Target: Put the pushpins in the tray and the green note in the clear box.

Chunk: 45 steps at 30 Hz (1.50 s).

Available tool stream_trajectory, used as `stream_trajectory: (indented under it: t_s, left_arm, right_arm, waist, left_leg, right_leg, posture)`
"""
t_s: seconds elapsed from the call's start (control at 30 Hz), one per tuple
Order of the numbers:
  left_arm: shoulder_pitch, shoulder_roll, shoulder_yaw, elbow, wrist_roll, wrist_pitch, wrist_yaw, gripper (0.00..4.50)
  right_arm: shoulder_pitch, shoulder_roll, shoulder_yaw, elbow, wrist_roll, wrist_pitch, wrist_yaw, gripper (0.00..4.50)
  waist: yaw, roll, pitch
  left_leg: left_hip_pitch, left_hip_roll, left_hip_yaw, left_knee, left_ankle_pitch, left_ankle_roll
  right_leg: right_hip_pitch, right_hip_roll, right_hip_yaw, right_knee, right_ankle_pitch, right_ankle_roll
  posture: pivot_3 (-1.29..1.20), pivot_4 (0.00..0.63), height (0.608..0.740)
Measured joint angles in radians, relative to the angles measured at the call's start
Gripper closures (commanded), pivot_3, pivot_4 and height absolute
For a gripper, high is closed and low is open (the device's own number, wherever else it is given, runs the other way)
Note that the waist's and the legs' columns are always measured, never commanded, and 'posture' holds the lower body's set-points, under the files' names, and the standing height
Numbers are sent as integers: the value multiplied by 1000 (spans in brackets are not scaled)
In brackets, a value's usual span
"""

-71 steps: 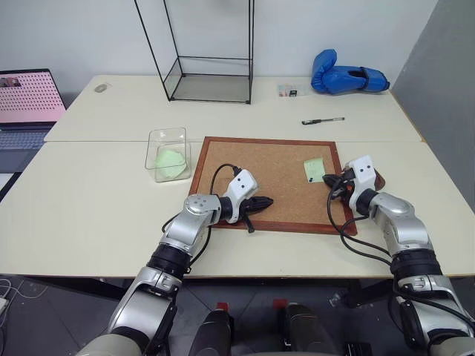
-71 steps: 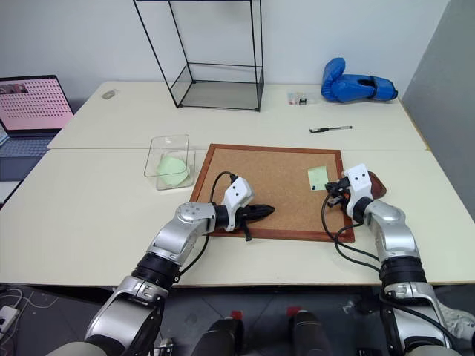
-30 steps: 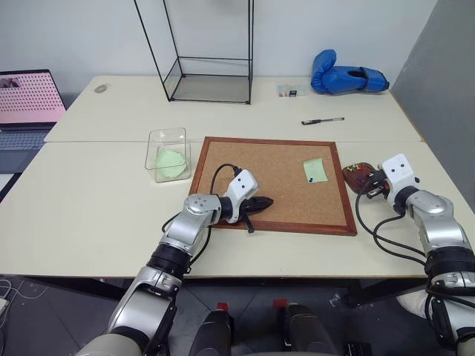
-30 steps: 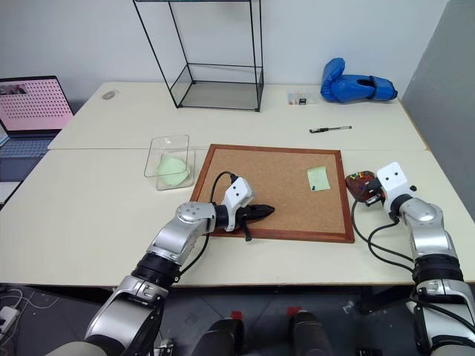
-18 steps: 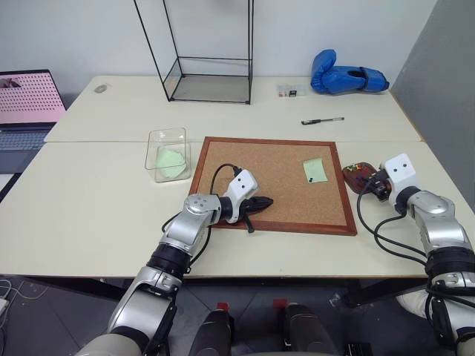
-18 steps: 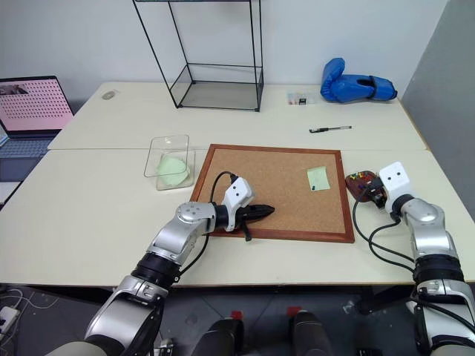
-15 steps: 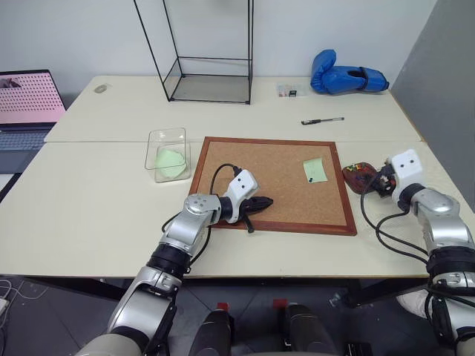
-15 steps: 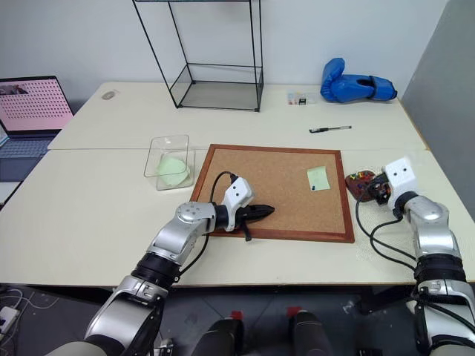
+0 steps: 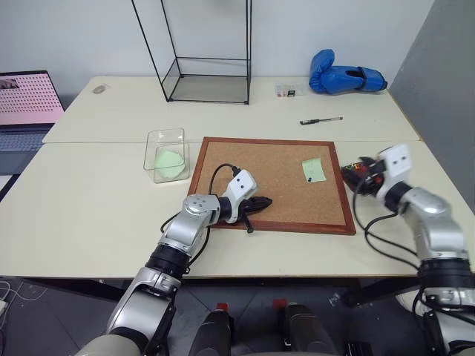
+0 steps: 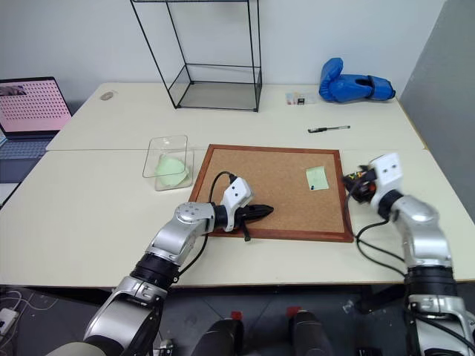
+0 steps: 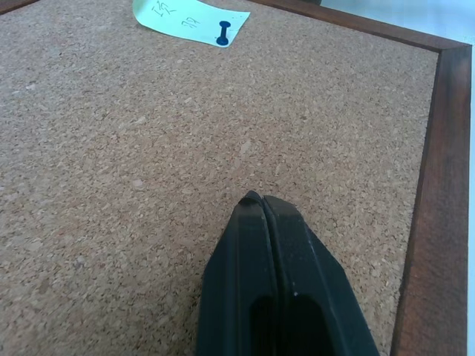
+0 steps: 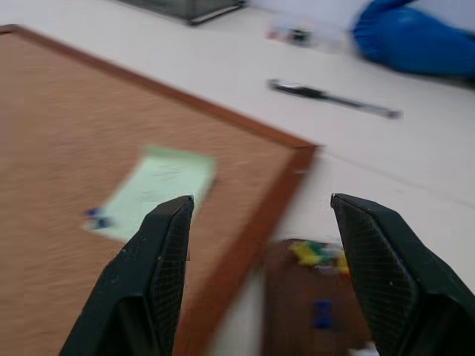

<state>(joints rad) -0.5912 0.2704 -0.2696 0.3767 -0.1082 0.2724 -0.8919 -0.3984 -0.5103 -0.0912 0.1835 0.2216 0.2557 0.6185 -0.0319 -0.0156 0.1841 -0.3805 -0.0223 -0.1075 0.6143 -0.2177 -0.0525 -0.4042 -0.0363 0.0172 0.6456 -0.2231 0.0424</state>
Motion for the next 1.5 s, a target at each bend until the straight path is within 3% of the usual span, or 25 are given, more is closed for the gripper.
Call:
stream_trajectory:
  t_s: [0.2,0.43,1.0,1.27,1.5]
  left_arm:
    - [1,-1,-2,-3,0,0,7,4500]
    - [12,2,0,-18,0,2,8,4500]
    - [27,13,-2,-48,5,7,10,4500]
    - [27,13,-3,-49,5,7,8,4500]
    - [19,5,-1,-37,5,13,8,4500]
  right_arm:
    - [14,111,81,-12,-11,-4,-17,1357]
    - [-56,141,83,137,-39,-52,-35,1357]
    - [-93,167,81,232,-55,-111,-37,4462]
    - [-90,164,78,212,-47,-93,-28,4462]
    - [-103,132,72,-22,12,-37,16,4462]
  waist:
    - [0,0,0]
    - [0,0,0]
    - [-3,0,0]
    - [-3,0,0]
    - [-1,0,0]
  left_leg:
    - [0,0,0,0,0,0]
    - [0,0,0,0,0,0]
    - [0,0,0,-1,0,0]
    - [0,0,0,-1,0,0]
    - [0,0,0,0,0,0]
  right_leg:
    - [0,0,0,0,0,0]
    - [0,0,0,0,0,0]
    - [0,0,0,0,0,0]
    - [-1,0,0,0,0,0]
    - [-1,0,0,-1,0,0]
  posture:
    - [0,150,740]
    - [0,150,740]
    - [0,150,740]
    - [0,150,740]
    - [0,150,740]
